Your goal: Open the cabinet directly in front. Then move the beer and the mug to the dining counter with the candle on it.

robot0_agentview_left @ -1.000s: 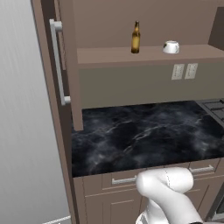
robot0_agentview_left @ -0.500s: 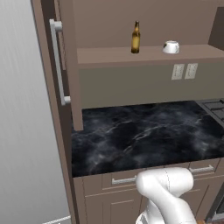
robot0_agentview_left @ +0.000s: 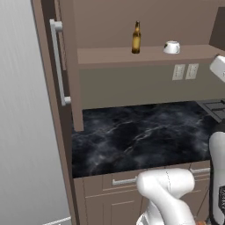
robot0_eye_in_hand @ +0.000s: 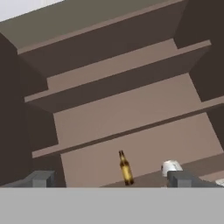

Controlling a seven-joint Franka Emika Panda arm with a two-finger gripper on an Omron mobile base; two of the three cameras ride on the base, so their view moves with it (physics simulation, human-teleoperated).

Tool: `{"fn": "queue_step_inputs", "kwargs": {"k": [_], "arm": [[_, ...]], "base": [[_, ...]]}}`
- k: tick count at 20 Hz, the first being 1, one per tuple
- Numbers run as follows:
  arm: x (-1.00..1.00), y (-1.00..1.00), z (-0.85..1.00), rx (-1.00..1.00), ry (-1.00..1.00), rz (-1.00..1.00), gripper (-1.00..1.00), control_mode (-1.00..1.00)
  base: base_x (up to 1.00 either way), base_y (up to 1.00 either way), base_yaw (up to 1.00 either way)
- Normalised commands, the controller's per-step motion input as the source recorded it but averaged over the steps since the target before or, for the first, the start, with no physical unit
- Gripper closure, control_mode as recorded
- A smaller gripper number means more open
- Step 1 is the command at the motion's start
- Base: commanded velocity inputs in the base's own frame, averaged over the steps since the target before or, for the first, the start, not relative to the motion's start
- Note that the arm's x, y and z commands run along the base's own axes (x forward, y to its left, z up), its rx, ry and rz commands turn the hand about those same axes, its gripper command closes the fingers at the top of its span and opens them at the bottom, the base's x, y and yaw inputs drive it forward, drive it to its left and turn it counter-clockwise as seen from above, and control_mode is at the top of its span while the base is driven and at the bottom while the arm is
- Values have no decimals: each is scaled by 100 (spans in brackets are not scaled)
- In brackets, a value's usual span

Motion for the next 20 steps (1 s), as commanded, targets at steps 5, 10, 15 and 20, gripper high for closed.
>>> {"fn": "queue_step_inputs", "kwargs": {"k": [5,10,15,20], "arm": [[0,19,42,-7,3,-3,-100,-100],[0,0,19,-16,0,0,-100,-100],[0,-29,0,-28,0,0,-100,-100],[0,-35,-1,-32,0,1,-100,-100]], "base": [[0,0,0],[0,0,0],[0,0,0],[0,0,0]]}}
